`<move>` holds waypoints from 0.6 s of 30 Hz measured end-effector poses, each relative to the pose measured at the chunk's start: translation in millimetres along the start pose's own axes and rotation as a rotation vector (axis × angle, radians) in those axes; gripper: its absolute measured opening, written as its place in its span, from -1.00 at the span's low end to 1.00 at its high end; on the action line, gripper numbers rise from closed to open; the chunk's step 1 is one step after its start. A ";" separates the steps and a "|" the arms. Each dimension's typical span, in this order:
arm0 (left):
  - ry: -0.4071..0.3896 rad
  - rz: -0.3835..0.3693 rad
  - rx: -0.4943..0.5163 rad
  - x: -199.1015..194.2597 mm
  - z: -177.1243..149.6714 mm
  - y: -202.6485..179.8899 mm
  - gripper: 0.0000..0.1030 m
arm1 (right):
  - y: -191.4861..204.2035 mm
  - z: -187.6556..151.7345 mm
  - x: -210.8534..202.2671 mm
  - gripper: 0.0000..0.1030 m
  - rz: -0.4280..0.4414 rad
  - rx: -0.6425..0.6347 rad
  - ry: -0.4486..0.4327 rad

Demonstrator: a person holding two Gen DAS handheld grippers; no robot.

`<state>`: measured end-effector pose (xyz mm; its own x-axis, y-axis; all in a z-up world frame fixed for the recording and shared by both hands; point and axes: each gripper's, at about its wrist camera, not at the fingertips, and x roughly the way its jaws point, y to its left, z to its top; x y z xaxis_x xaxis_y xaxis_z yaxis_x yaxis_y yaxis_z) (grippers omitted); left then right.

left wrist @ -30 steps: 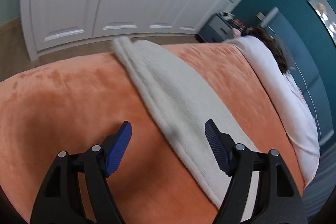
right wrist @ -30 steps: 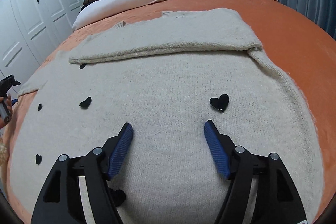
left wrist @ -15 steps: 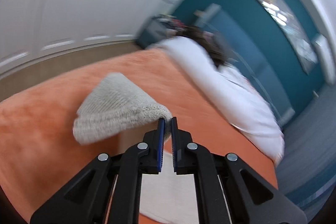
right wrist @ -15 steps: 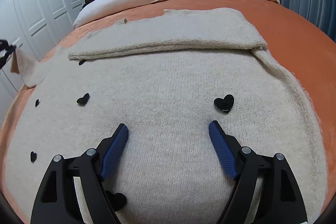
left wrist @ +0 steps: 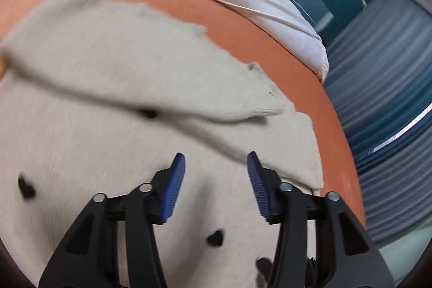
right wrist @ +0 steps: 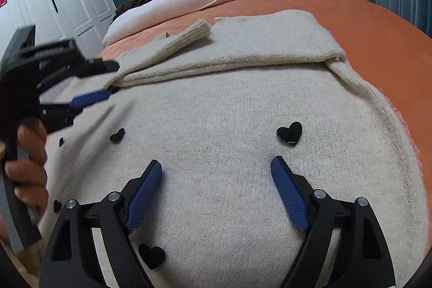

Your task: Fold small clothes

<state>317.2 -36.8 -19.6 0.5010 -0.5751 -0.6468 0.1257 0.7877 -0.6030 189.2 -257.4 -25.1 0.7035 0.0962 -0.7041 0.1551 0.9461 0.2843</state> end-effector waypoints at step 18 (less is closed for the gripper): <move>-0.168 -0.031 -0.574 -60.1 89.8 167.1 -0.74 | 26.1 168.4 131.3 -0.62 -0.035 0.318 0.128</move>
<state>385.0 149.2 -39.6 0.6389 -0.5159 -0.5707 -0.3175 0.4989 -0.8064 402.4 -272.1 -0.5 0.6041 0.1222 -0.7875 0.4003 0.8079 0.4324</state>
